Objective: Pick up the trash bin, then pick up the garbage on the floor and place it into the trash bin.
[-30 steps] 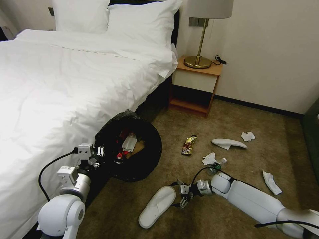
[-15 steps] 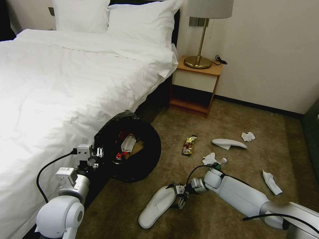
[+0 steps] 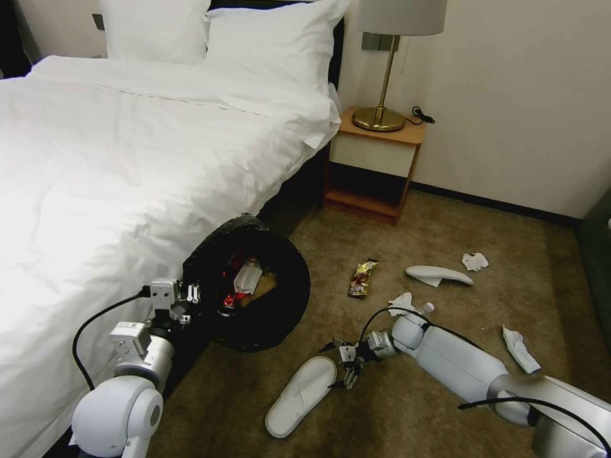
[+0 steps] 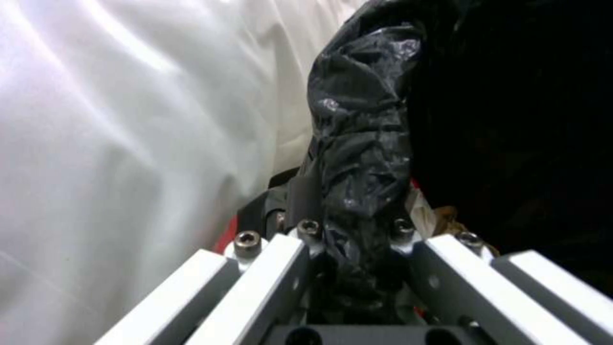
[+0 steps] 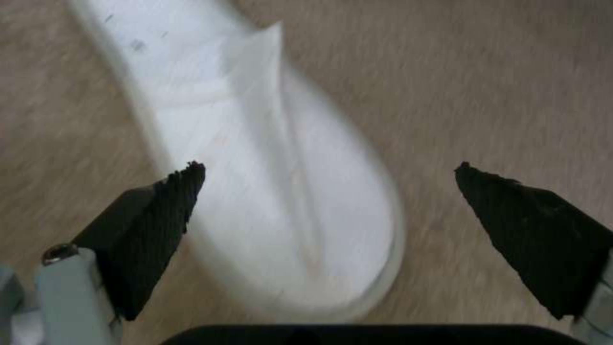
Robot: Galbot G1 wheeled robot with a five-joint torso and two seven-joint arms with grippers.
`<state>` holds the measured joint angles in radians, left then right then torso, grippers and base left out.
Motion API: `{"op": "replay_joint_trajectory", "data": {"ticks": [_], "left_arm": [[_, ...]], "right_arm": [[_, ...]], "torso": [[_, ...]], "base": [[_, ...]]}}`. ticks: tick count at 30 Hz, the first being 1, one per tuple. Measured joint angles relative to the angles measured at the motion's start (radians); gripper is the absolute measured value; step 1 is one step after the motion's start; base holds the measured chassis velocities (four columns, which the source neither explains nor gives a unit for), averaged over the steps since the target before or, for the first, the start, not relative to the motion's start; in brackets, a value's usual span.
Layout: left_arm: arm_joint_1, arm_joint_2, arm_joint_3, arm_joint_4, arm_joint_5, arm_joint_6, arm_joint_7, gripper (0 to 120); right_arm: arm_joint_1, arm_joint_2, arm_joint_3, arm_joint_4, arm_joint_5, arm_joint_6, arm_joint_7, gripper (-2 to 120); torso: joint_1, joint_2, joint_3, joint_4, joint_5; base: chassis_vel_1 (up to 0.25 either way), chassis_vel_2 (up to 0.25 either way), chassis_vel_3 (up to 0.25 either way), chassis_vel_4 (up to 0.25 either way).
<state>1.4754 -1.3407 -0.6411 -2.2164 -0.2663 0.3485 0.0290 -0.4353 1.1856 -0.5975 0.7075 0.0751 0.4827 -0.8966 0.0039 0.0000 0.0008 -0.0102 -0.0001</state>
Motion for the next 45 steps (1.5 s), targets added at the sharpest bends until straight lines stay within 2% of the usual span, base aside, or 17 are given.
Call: {"op": "replay_joint_trajectory", "data": {"ticks": [5,17,30,45], "left_arm": [[0.003,0.000,-0.003,0.000,0.004,0.000,0.000,2],[-0.001,-0.004,0.006,0.002,0.011,0.000,0.000,2],[0.008,-0.003,0.002,-0.005,0.016,-0.002,0.002,2],[0.003,-0.007,0.005,-0.009,0.017,-0.002,0.003,2]], "right_arm": [[0.005,0.047,0.037,-0.058,-0.025,0.018,-0.003,100],[0.006,0.054,0.046,-0.071,-0.023,0.022,0.017,99],[0.018,0.104,0.029,-0.119,-0.028,0.031,0.043,99],[0.002,0.096,0.024,-0.136,-0.042,0.041,0.044,99]], "torso": [[0.000,0.000,0.000,0.0003,0.0001],[0.000,0.000,0.000,-0.0001,-0.0001],[0.000,0.000,0.000,0.0002,0.0000],[0.000,0.000,0.000,0.0000,0.0001]], "base": [[0.000,0.000,0.000,0.000],[0.000,0.000,0.000,0.000],[0.000,0.000,0.000,0.000],[0.000,0.000,0.000,0.000]]}}
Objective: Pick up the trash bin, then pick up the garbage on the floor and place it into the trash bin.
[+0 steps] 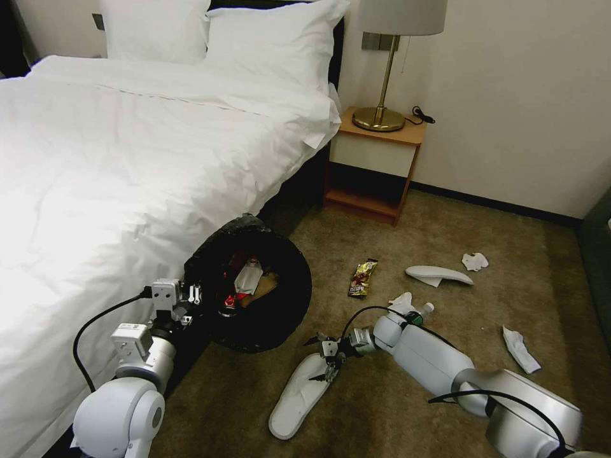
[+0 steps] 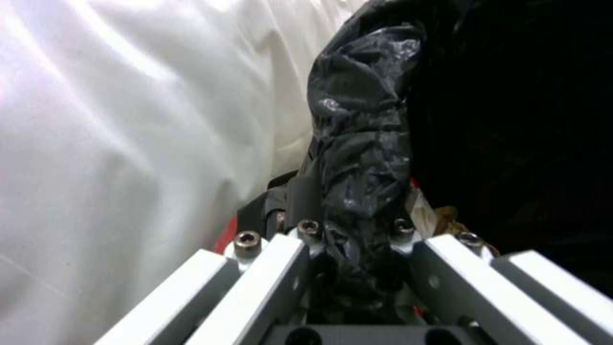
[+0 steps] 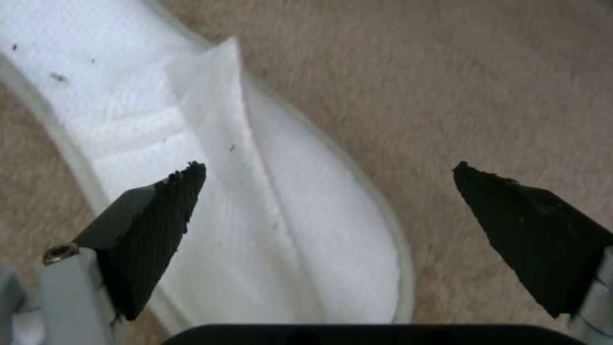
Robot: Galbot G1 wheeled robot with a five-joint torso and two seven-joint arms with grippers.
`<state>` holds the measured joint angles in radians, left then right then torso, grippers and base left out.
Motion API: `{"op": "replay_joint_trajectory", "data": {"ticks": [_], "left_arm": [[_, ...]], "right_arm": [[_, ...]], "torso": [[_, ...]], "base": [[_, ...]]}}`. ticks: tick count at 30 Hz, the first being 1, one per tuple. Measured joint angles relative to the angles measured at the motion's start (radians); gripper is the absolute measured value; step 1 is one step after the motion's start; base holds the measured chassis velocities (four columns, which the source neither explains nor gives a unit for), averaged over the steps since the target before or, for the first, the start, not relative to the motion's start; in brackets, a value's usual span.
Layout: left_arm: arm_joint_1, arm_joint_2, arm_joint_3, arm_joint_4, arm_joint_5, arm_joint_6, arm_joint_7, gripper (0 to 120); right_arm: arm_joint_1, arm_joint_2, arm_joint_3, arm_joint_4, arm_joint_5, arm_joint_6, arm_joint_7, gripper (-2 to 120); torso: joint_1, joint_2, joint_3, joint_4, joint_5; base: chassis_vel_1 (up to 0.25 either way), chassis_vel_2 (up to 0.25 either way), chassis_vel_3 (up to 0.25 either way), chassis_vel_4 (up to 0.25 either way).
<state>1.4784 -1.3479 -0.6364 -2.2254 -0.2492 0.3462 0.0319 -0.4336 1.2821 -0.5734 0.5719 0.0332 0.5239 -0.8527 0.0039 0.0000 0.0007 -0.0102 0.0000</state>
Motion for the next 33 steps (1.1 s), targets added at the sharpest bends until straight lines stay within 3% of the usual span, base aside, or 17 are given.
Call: {"op": "replay_joint_trajectory", "data": {"ticks": [13,21,33], "left_arm": [[-0.005,0.002,-0.004,-0.001,-0.001,0.000,0.000,2],[-0.005,0.003,-0.002,0.000,-0.001,0.000,0.000,2],[-0.006,-0.005,0.005,0.001,0.002,-0.001,0.001,2]], "right_arm": [[-0.019,-0.026,-0.012,-0.007,-0.007,0.003,-0.013,99],[-0.020,-0.014,-0.010,-0.018,-0.008,0.004,-0.001,92],[-0.014,0.000,-0.013,-0.021,-0.006,0.002,0.018,93]], "torso": [[0.000,0.000,0.000,0.0000,0.0000],[0.000,0.000,0.000,0.0000,0.0000],[0.000,0.000,0.000,0.0000,-0.0001]], "base": [[0.000,0.000,0.000,0.000],[0.000,0.000,0.000,0.000],[0.000,0.000,0.000,0.000]]}}
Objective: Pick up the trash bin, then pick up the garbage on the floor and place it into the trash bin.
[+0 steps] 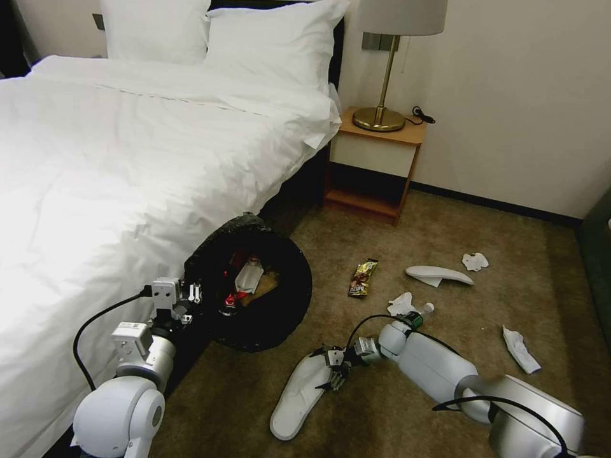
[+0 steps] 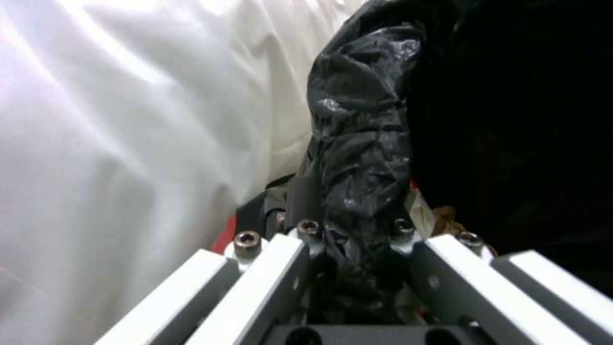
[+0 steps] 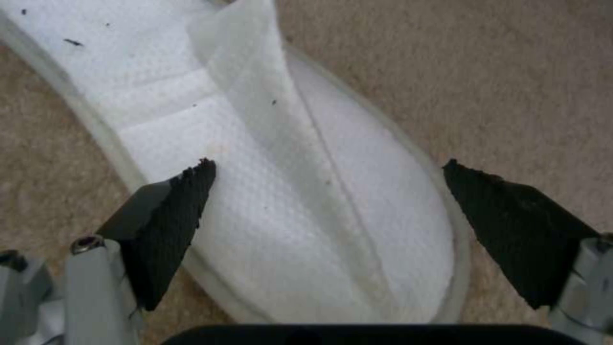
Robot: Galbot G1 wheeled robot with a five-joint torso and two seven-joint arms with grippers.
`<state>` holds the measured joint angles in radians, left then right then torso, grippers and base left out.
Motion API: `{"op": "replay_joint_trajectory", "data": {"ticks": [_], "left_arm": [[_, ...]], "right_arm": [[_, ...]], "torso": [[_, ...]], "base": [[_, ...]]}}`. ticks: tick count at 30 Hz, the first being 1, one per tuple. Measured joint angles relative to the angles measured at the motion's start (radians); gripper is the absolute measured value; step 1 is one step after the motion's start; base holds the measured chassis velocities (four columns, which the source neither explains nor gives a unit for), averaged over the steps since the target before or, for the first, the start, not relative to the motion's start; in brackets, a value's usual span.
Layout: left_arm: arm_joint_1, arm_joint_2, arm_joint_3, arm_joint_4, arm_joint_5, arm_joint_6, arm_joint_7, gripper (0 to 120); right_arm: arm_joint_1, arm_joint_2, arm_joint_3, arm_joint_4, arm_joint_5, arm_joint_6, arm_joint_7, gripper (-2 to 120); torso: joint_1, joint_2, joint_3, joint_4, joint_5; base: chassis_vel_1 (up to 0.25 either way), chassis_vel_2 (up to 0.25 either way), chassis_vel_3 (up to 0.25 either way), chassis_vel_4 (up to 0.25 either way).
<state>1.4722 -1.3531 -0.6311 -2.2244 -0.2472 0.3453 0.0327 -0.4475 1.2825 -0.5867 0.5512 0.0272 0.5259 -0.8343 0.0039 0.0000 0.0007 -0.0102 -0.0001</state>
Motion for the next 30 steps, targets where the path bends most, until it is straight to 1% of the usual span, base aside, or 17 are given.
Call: {"op": "replay_joint_trajectory", "data": {"ticks": [11,13,14,15,16,17,19,20,23,24,25,26,27,28,29,30], "left_arm": [[0.003,-0.002,0.002,-0.001,0.006,-0.001,0.002,2],[0.003,-0.004,0.003,-0.002,0.008,-0.001,0.003,2],[0.003,-0.004,0.003,-0.002,0.008,-0.001,0.003,2],[0.004,-0.004,0.003,-0.003,0.008,-0.001,0.002,2],[0.004,-0.004,0.003,-0.005,0.008,-0.001,0.003,2],[0.004,-0.004,0.003,-0.005,0.008,-0.001,0.003,2],[0.006,-0.004,0.002,-0.008,0.008,-0.002,0.003,2],[0.006,-0.004,0.002,-0.008,0.008,-0.002,0.003,2],[0.009,-0.006,0.002,-0.012,0.010,-0.003,0.003,2],[0.009,-0.006,0.002,-0.012,0.010,-0.003,0.003,2],[0.009,-0.006,0.002,-0.013,0.010,-0.003,0.004,2],[0.009,-0.006,0.002,-0.014,0.010,-0.003,0.004,2],[0.010,-0.006,0.002,-0.015,0.010,-0.003,0.004,2],[0.010,-0.006,0.002,-0.015,0.010,-0.003,0.004,2],[0.010,-0.006,0.002,-0.016,0.010,-0.003,0.004,2],[0.010,-0.005,0.002,-0.016,0.010,-0.003,0.004,2]], "right_arm": [[0.002,0.015,-0.004,-0.013,-0.001,0.001,0.010,92],[0.002,0.022,-0.004,-0.020,-0.002,0.003,0.012,81],[0.002,0.022,-0.004,-0.020,-0.002,0.003,0.012,81],[0.002,0.025,-0.005,-0.024,-0.002,0.004,0.018,76],[0.002,0.028,-0.006,-0.028,-0.002,0.005,0.022,70],[0.002,0.028,-0.006,-0.028,-0.002,0.005,0.022,70],[0.003,0.030,-0.006,-0.033,-0.002,0.007,0.024,59],[0.003,0.030,-0.006,-0.033,-0.002,0.007,0.024,59],[0.002,0.033,-0.006,-0.043,-0.002,0.012,0.027,42],[0.002,0.033,-0.006,-0.043,-0.002,0.012,0.027,42],[0.001,0.034,-0.006,-0.045,-0.002,0.013,0.028,39],[0.000,0.034,-0.006,-0.045,-0.002,0.015,0.030,33],[-0.001,0.034,-0.005,-0.046,-0.002,0.016,0.031,28],[-0.001,0.034,-0.005,-0.046,-0.002,0.016,0.031,28],[-0.001,0.034,-0.005,-0.046,-0.002,0.017,0.033,25],[-0.002,0.034,-0.004,-0.047,-0.002,0.023,0.041,18]], "torso": [[0.000,0.000,0.000,0.0000,0.0000],[0.000,0.000,0.000,0.0000,0.0000],[0.000,0.000,0.000,0.0000,0.0000],[0.000,0.000,0.000,0.0000,0.0001],[0.000,0.000,0.000,0.0000,0.0000],[0.000,0.000,0.000,0.0000,0.0000],[0.000,0.000,0.000,0.0000,0.0000],[0.000,0.000,0.000,0.0000,0.0000],[0.000,0.000,0.000,0.0000,0.0000],[0.000,0.000,0.000,0.0000,0.0000],[0.000,0.000,0.000,0.0000,0.0000],[0.000,0.000,0.000,0.0000,0.0000],[0.000,0.000,0.000,0.0000,0.0000],[0.000,0.000,0.000,0.0000,0.0000],[0.000,0.000,0.000,0.0000,0.0001],[0.000,0.000,0.000,0.0000,0.0001]], "base": [[0.000,0.000,0.000,0.000],[0.000,0.000,0.000,0.000],[0.000,0.000,0.000,0.000],[0.000,0.000,0.000,0.000],[0.000,0.000,0.000,0.000],[0.000,0.000,0.000,0.000],[0.000,0.000,0.000,0.000],[0.000,0.000,0.000,0.000],[0.000,0.000,0.000,0.000],[0.000,0.000,0.000,0.000],[0.000,0.000,0.000,0.000],[0.000,0.000,0.000,0.000],[0.000,0.000,0.000,0.000],[0.000,0.000,0.000,0.000],[0.000,0.000,0.000,0.000],[0.000,0.000,0.000,0.000]]}}
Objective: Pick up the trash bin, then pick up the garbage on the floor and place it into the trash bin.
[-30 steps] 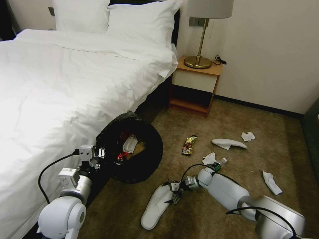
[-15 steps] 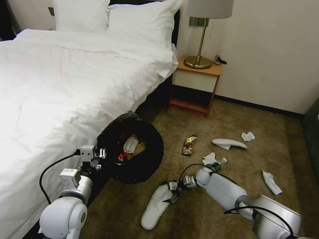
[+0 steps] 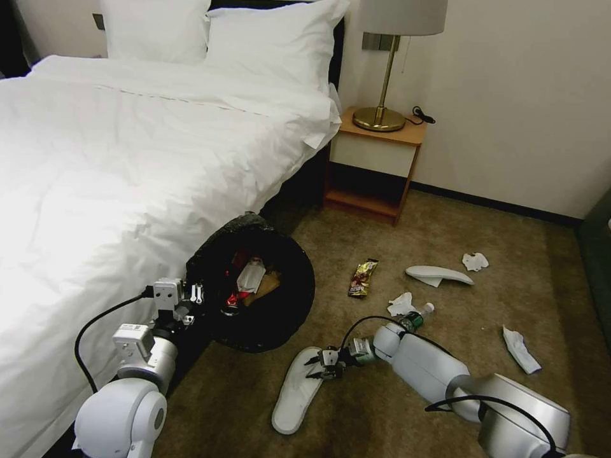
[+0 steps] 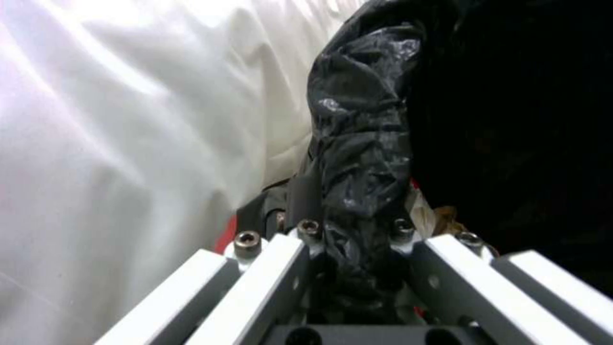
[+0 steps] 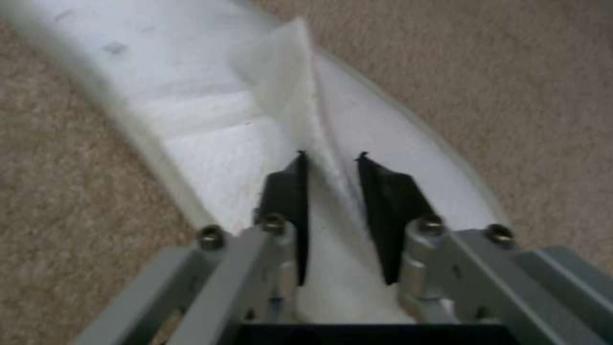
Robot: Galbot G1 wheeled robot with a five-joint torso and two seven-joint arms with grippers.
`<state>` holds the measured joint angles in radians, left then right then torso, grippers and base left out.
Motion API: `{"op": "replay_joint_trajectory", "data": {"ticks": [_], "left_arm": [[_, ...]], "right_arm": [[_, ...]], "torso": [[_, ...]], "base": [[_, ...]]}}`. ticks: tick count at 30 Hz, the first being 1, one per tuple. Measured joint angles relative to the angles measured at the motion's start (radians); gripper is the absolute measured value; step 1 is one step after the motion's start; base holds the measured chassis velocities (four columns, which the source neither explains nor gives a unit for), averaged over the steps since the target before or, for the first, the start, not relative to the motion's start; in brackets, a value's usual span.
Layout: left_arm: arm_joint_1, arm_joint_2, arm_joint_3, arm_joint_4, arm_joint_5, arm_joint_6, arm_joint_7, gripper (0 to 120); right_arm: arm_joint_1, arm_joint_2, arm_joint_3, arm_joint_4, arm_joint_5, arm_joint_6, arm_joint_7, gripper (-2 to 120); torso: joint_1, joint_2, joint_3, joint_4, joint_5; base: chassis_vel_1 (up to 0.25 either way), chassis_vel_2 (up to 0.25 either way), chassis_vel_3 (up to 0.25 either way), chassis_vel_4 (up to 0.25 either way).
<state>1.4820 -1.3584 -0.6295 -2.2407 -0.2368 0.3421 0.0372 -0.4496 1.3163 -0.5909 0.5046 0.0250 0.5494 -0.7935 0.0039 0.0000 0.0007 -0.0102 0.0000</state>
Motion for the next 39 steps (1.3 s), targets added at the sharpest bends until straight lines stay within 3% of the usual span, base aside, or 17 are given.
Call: {"op": "replay_joint_trajectory", "data": {"ticks": [2,5,28,34,39], "left_arm": [[0.000,0.000,0.000,0.000,0.000,0.000,0.000,2],[0.000,0.000,0.001,0.000,0.001,0.000,0.000,2],[0.000,0.011,0.000,0.000,0.000,0.001,0.001,2],[0.003,0.013,-0.011,0.004,-0.001,0.001,0.001,2],[0.001,0.030,-0.017,0.020,-0.006,0.001,0.001,2]], "right_arm": [[0.000,0.000,0.000,0.000,0.000,0.000,0.000,18],[-0.001,-0.006,0.003,0.000,0.001,0.006,0.004,1],[-0.012,-0.033,0.027,0.036,0.010,0.011,0.024,0],[-0.048,-0.095,0.095,0.150,0.012,0.008,0.099,0],[-0.124,-0.223,0.207,0.312,0.035,-0.008,0.168,0]], "torso": [[0.000,0.000,0.000,0.0000,0.0000],[0.000,0.000,0.000,0.0000,0.0000],[0.000,0.000,0.000,0.0000,0.0000],[0.000,0.000,0.000,0.0002,0.0003],[0.000,0.000,0.000,0.0002,0.0001]], "base": [[0.000,0.000,0.000,0.000],[0.000,0.000,0.000,0.000],[0.000,0.000,0.000,0.000],[0.000,0.000,0.000,0.000],[0.000,0.000,0.000,0.000]]}}
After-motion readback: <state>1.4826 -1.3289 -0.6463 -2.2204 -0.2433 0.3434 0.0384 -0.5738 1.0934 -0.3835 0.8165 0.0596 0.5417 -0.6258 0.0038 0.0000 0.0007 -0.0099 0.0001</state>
